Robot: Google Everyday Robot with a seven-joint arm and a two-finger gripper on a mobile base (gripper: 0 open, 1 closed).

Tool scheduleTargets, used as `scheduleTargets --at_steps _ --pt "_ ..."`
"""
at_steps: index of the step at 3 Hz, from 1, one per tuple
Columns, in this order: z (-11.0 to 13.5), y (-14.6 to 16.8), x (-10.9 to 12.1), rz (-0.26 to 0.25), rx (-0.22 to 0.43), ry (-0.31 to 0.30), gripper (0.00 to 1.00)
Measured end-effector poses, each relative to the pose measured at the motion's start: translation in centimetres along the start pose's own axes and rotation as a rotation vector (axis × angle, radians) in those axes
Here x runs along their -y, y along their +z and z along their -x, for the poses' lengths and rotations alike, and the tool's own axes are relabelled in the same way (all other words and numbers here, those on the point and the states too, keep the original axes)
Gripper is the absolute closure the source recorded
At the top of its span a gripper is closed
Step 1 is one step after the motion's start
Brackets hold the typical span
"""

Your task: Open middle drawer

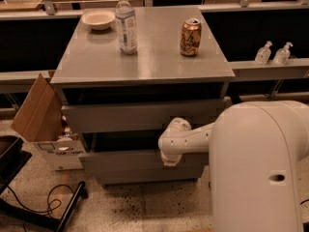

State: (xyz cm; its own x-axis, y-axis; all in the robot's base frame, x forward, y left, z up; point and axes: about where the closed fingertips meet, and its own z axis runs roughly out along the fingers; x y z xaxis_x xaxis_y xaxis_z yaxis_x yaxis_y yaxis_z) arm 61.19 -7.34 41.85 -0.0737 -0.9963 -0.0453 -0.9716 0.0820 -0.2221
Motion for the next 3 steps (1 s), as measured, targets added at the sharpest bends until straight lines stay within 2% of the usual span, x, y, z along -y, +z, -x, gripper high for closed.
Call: scheduleTargets --at_steps 1,2,3 --pt "0.03 -0.63 0.14 0.0 0.0 0.0 0.95" --pt "0.06 -1.38 0.31 0.0 0.0 0.0 1.0" --pt "0.07 -1.59 0.36 0.0 0.0 0.0 1.0"
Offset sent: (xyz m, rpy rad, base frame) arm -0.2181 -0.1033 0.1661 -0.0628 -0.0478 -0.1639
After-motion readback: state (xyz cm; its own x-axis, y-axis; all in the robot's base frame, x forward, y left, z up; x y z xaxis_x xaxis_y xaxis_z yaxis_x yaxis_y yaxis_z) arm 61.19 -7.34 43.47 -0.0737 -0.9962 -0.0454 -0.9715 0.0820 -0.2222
